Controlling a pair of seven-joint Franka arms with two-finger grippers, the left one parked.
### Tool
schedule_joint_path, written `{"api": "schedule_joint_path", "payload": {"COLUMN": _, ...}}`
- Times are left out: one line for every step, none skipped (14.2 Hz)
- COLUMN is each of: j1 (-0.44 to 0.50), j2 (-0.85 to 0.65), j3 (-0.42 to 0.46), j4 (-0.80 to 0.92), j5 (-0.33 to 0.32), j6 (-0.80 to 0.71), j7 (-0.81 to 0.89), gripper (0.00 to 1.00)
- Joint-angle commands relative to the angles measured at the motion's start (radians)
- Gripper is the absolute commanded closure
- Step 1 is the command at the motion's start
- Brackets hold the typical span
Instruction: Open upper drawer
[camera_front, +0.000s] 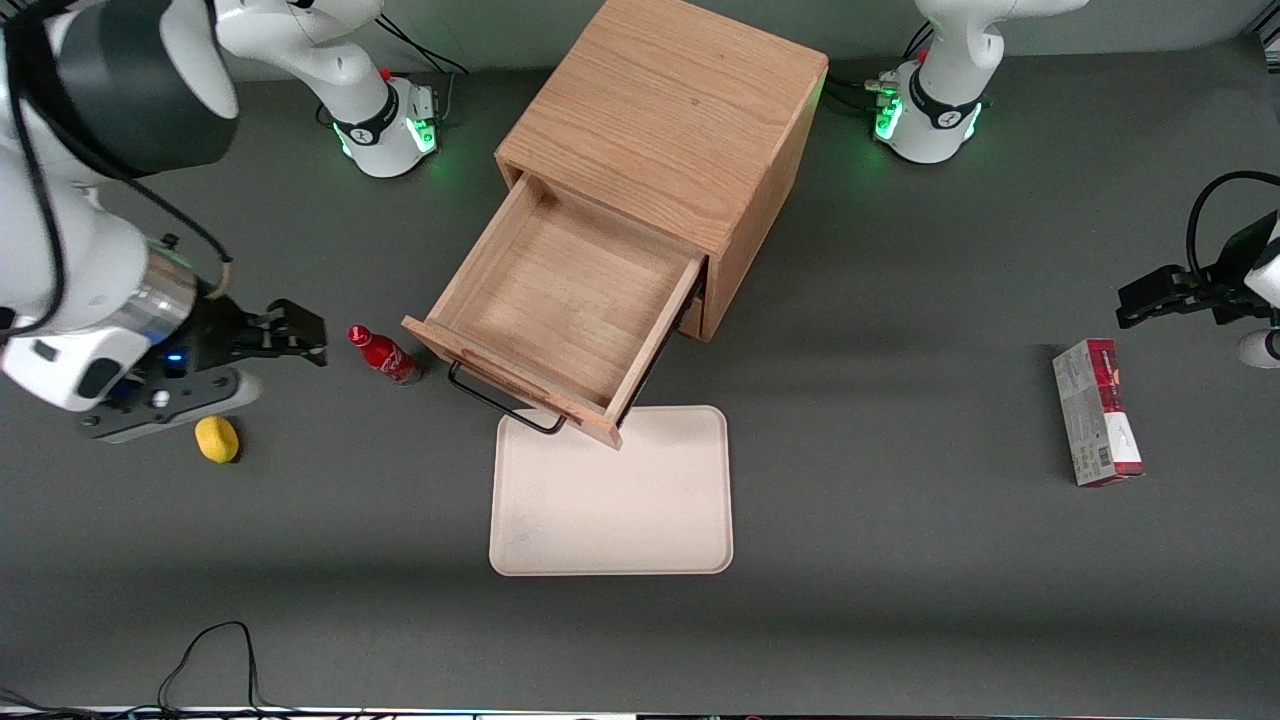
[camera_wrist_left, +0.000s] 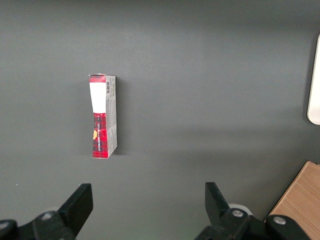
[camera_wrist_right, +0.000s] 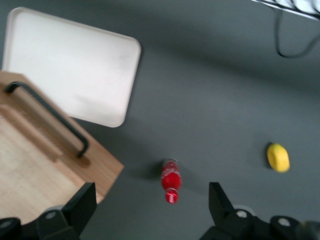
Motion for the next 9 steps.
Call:
{"api": "schedule_joint_path", "payload": {"j1": 0.004, "j2": -0.068, "j3": -0.056, "j4": -0.078, "j5": 0.006, "j6": 0.009, "j7": 0.041, "gripper": 0.00}}
{"api": "schedule_joint_path", "payload": {"j1": -0.033, "j2": -0.091, "j3": -0.047, "j4": -0.101, "j5": 0.003, "j6": 0.032, "j7": 0.060, "gripper": 0.00}}
{"api": "schedule_joint_path", "payload": {"j1": -0.077, "j2": -0.106, "j3": -0.035, "j4": -0.136, "j5": 0.005, "j6": 0.058, "j7": 0.071, "gripper": 0.00}}
{"api": "schedule_joint_path", "payload": {"j1": -0.105, "j2": -0.131, "j3": -0.010, "j4": -0.171, "j5": 0.003, "j6": 0.084, "j7": 0.071, "gripper": 0.00}}
{"api": "schedule_joint_path", "payload": {"j1": -0.148, "j2": -0.151, "j3": 0.013, "j4": -0.206, "j5": 0.003, "j6": 0.108, "j7": 0.071, "gripper": 0.00}}
{"api": "schedule_joint_path", "payload": {"j1": -0.186, "j2": -0.181, "j3": 0.040, "j4": -0.252, "j5": 0.002, "j6": 0.141, "j7": 0.071, "gripper": 0.00}}
{"api": "schedule_joint_path", "payload": {"j1": -0.217, "j2": -0.212, "j3": 0.063, "j4": -0.298, "j5": 0.001, "j6": 0.171, "j7": 0.071, "gripper": 0.00}}
{"api": "schedule_joint_path", "payload": {"j1": -0.251, "j2": -0.241, "j3": 0.091, "j4": -0.341, "j5": 0.001, "j6": 0.200, "j7": 0.071, "gripper": 0.00}}
{"api": "schedule_joint_path", "payload": {"j1": -0.280, "j2": -0.267, "j3": 0.115, "j4": -0.378, "j5": 0.001, "j6": 0.223, "j7": 0.071, "gripper": 0.00}}
